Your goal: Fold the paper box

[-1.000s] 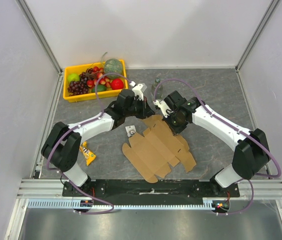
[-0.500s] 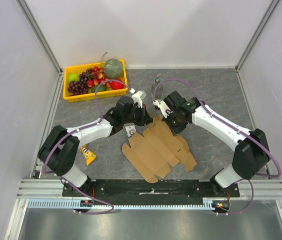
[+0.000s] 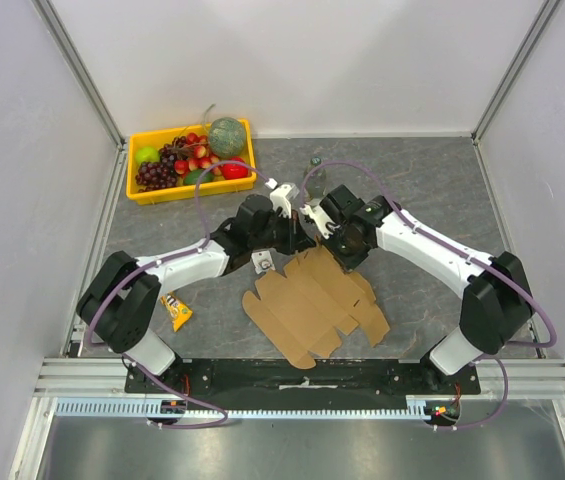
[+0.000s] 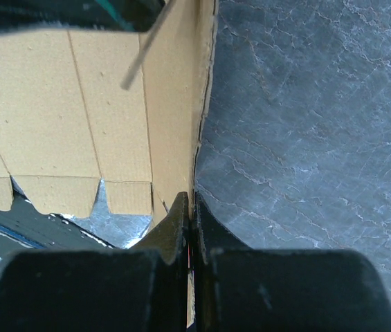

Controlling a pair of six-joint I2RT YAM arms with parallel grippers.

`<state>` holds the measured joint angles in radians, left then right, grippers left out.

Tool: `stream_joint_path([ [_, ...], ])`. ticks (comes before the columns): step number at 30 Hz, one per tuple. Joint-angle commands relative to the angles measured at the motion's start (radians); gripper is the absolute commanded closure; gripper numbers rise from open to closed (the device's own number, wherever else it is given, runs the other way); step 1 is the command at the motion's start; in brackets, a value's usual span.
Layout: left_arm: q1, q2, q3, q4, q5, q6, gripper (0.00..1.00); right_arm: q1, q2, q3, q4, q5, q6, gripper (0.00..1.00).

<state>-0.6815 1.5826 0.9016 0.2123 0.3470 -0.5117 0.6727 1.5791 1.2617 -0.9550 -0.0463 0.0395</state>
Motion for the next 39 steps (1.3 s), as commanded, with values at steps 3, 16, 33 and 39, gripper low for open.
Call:
stream_joint_path([
  [3, -0.02, -0.026, -0.016, 0.062, 0.02, -0.036, 0.98, 0.013, 0.002, 0.047, 0.009, 0.023, 0.011, 1.0],
  [16, 0.248, -0.254, -0.096, -0.013, -0.036, -0.042, 0.82, 0.048, -0.011, 0.088, -0.025, 0.21, -0.095, 1.0],
  [33, 0.447, -0.044, 0.017, 0.018, 0.099, -0.063, 0.46, 0.157, -0.107, 0.042, 0.091, 0.376, -0.283, 0.98],
  [39, 0.445, 0.011, -0.032, 0.096, 0.144, -0.045, 0.4, 0.185, -0.148, -0.021, 0.169, 0.428, -0.361, 0.99],
])
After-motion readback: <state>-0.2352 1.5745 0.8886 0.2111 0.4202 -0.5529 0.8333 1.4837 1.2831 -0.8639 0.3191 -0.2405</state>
